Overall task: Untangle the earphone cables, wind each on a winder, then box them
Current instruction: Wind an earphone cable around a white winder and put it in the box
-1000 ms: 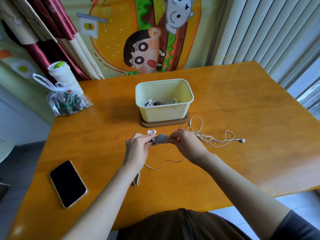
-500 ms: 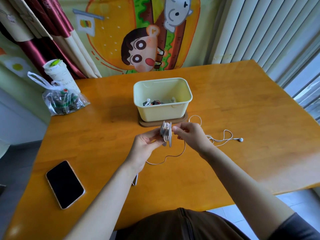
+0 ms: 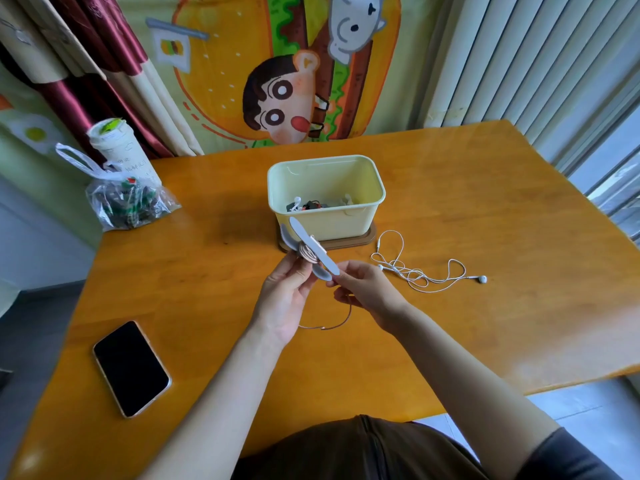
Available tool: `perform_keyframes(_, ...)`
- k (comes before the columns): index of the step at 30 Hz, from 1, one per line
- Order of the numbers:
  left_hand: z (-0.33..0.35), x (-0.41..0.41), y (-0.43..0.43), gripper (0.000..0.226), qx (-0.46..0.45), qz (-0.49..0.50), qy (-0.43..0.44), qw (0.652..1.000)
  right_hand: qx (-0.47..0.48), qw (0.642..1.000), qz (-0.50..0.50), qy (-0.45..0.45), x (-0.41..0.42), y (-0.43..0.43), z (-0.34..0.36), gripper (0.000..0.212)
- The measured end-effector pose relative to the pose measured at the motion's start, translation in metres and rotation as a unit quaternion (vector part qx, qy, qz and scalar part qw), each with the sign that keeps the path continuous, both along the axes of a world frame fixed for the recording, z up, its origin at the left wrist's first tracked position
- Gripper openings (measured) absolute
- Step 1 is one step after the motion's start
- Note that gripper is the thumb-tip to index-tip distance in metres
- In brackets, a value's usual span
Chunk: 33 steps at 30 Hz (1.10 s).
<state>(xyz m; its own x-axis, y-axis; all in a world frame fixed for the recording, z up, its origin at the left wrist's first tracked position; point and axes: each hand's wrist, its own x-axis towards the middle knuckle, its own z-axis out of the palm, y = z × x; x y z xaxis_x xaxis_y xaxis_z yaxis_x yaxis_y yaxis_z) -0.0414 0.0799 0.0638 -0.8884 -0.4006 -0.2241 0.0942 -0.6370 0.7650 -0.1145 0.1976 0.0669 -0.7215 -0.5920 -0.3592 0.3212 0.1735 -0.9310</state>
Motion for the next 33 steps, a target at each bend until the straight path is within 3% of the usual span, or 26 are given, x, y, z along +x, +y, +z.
perform_keyframes(5,0.001,-0.006,-0.003,0.028,-0.018,0.045,-0.026,0.998,0.025,0.997,-0.022,0.071,0.006,-0.005,-0.005,0.012)
perform_keyframes(8,-0.002,-0.009,-0.002,0.030,-0.130,0.108,-0.079,0.982,0.084,0.982,-0.013,0.171,0.013,-0.007,-0.009,0.012)
perform_keyframes(11,-0.006,-0.010,-0.001,0.032,-0.301,0.138,-0.106,0.938,0.112,0.955,0.006,0.275,0.025,-0.007,-0.009,0.011)
perform_keyframes(15,-0.014,-0.006,-0.007,0.036,-0.508,0.110,-0.160,0.839,0.138,0.930,0.055,0.335,0.026,-0.002,-0.005,0.019)
perform_keyframes(18,-0.019,0.000,-0.015,0.037,-0.587,0.046,-0.148,0.794,0.154,0.915,0.085,0.364,0.019,0.006,-0.004,0.019)
perform_keyframes(23,-0.028,0.007,-0.023,0.039,-0.636,-0.057,-0.152,0.755,0.176,0.893,0.070,0.409,0.000,0.019,-0.002,0.012)
perform_keyframes(28,-0.018,0.007,-0.021,0.040,-0.601,-0.106,-0.156,0.776,0.175,0.889,0.042,0.421,-0.013,0.023,0.002,0.009)
perform_keyframes(33,0.002,0.009,-0.016,0.047,-0.516,-0.140,-0.090,0.840,0.164,0.909,0.012,0.383,-0.024,0.026,0.005,0.010)
